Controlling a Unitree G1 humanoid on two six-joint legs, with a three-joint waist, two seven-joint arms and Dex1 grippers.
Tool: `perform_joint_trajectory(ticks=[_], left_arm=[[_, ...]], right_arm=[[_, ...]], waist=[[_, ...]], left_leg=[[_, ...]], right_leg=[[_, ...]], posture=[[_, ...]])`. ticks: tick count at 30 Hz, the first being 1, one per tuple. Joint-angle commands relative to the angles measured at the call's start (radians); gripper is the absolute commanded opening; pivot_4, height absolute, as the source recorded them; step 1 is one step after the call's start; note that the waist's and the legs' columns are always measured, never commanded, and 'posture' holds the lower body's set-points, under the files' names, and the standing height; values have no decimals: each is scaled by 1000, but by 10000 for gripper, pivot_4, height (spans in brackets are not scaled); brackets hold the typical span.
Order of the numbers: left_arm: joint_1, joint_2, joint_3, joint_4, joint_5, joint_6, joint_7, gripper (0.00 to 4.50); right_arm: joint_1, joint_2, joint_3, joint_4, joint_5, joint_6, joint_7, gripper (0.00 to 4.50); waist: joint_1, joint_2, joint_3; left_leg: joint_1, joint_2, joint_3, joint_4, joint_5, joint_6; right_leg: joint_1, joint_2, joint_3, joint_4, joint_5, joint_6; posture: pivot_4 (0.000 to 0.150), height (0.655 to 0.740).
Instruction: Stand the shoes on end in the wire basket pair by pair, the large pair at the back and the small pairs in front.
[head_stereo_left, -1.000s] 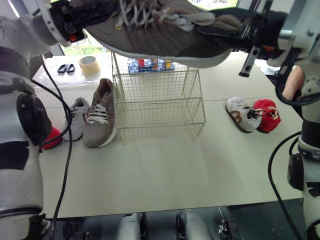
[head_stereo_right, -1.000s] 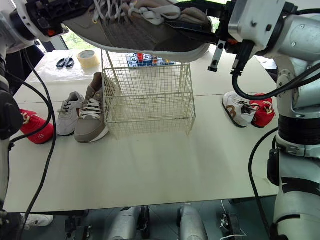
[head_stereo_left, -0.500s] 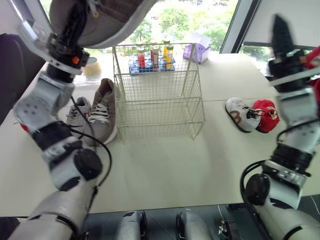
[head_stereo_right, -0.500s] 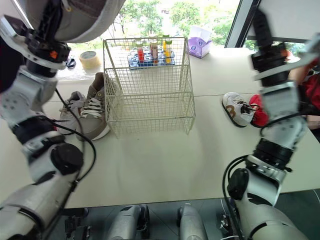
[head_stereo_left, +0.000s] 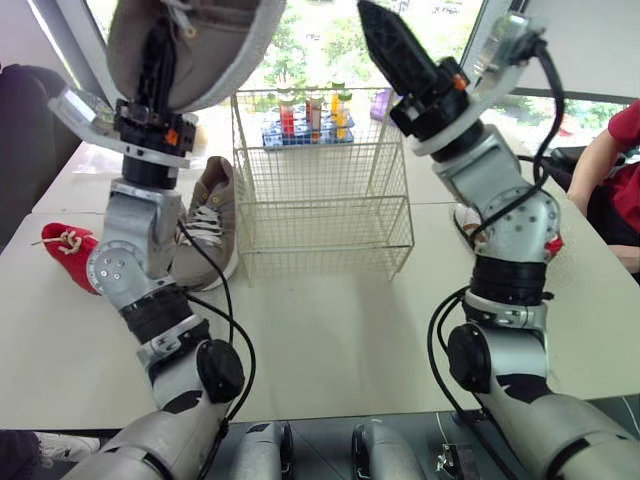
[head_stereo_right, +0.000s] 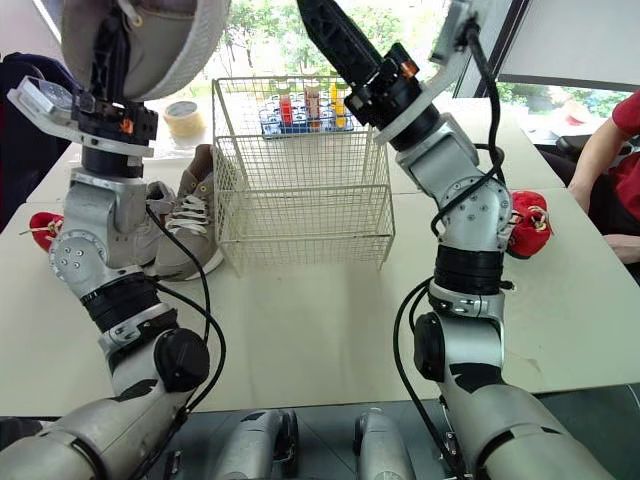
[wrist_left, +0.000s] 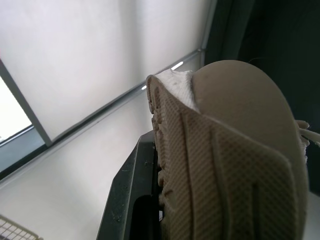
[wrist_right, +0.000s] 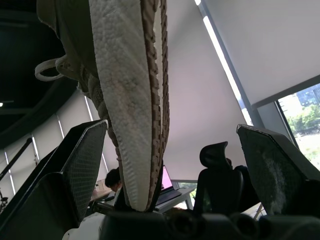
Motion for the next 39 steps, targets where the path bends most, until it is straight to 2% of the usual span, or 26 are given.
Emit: perform_joint_trajectory(ticks=[1, 10, 13, 17, 18, 20, 25, 26, 30, 34, 39], left_arm=[[14, -2, -81, -49, -28, -31, -18, 7872], [77, -3, -194, -21, 3, -77, -63, 7872], [89, 5, -215, -9, 16, -91, -78, 7872], [96, 11, -232, -5, 18, -111, -83, 7872], [98, 13, -236, -6, 19, -115, -83, 7872], [105, 16, -244, -8, 21, -121, -78, 7872], [147, 79, -315, -76, 106, -103, -63, 30684], [166, 119, -339, -119, 138, -84, -51, 35081], [246, 290, -376, -314, 179, -17, 7, 35081], [368, 452, -316, -478, 82, 52, 76, 35081], [539, 592, -240, -599, -76, 59, 142, 35081]], right_arm=[[-54, 19, 14, -21, 12, -7, 18, 44627], [-105, 57, 10, -24, 22, -24, -5, 44627], [-114, 64, 12, -30, 13, -30, -13, 37130], [-112, 61, 14, -32, 6, -27, -11, 18926], [-113, 59, 14, -30, 5, -26, -11, 16665], [-113, 56, 14, -29, 6, -22, -10, 15451], [-140, -7, 21, 10, -54, -58, 78, 15448], [-165, -55, 28, 52, -111, -96, 126, 15448], [-302, -252, 74, 347, -301, -250, 410, 15448], [-500, -348, 118, 767, -467, -442, 626, 15448], [-625, -357, 160, 1053, -639, -633, 763, 15448]], waist=[[-2, 0, 0], [-7, 0, 0], [-8, 0, 0], [-5, 0, 0], [-6, 0, 0], [-7, 0, 0], [-8, 0, 0], [-8, 0, 0], [-8, 0, 0], [-14, 0, 1], [-24, 1, 1]], left_leg=[[0, 0, 0, 0, 0, 0], [0, 0, 0, 0, 0, 0], [0, 0, 0, 0, 0, 0], [0, 0, 0, 0, 0, 0], [0, 0, 0, 0, 0, 0], [0, 0, 0, 0, 0, 0], [0, 0, 0, 0, 0, 0], [0, 0, 0, 0, 0, 0], [-1, 0, 0, -1, 0, 0], [-1, 0, 1, -4, 0, 0], [0, 2, 2, -6, 0, -1]], right_leg=[[0, 0, 0, 0, 0, 0], [0, 1, 0, 0, 0, 0], [0, 1, 0, 0, 0, 0], [0, 1, 0, -1, 0, 0], [0, 1, 0, -1, 0, 0], [0, 1, 0, -1, 0, 0], [0, 1, 0, -1, 0, 0], [0, 1, 0, -1, 0, 0], [-2, 1, 0, -1, 0, 0], [-3, 1, 1, -3, 0, 0], [-4, 1, 3, -2, 0, -2]], posture=[[1500, 7351], [1500, 7351], [1500, 7351], [1500, 7351], [1500, 7351], [1500, 7351], [1500, 7351], [1500, 7351], [1500, 7351], [1500, 7351], [1500, 7351]])
